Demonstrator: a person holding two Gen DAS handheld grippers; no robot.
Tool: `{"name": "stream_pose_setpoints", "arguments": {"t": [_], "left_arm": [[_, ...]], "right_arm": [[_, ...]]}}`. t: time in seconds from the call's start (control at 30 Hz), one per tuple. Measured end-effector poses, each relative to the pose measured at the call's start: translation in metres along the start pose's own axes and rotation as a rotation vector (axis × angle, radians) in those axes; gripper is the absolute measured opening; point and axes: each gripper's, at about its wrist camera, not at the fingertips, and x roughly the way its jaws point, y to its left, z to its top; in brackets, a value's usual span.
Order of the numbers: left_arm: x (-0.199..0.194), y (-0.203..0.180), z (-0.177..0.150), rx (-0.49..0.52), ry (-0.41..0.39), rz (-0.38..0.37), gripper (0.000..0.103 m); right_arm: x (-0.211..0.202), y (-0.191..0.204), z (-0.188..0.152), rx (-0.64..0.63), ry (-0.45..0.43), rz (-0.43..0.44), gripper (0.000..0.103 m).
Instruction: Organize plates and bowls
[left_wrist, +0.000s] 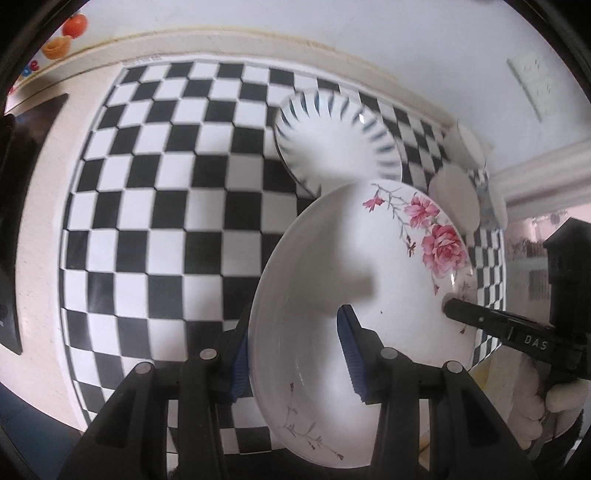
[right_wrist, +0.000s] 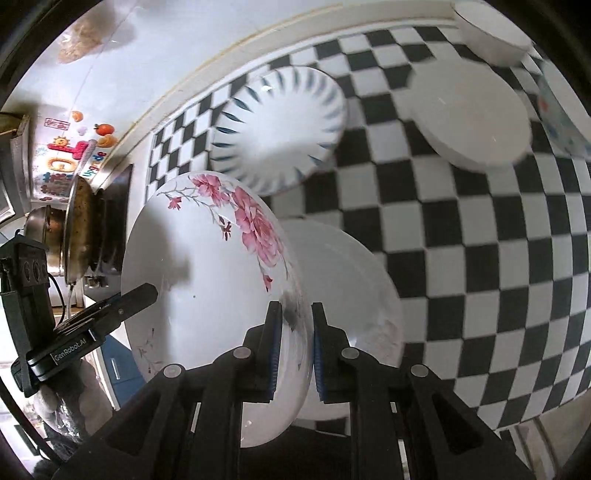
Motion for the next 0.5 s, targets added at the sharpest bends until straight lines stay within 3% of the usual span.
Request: {"name": "stream_pose_setpoints", "arguments": {"t": [0.23,0.5], "left_arm": [[0.044,-0.019,-0.016,0.028,0.094,0.052,0.041],[0.065,-0.028,-0.022,0.055,0.138,0.116,0.041]], "right_arm": [[0.019,-0.036,-0.017,0.029,0.021,-0.024,0.017],[0.043,-0.055,-0.025,0.054,0.049,-0.035,0.016]]}}
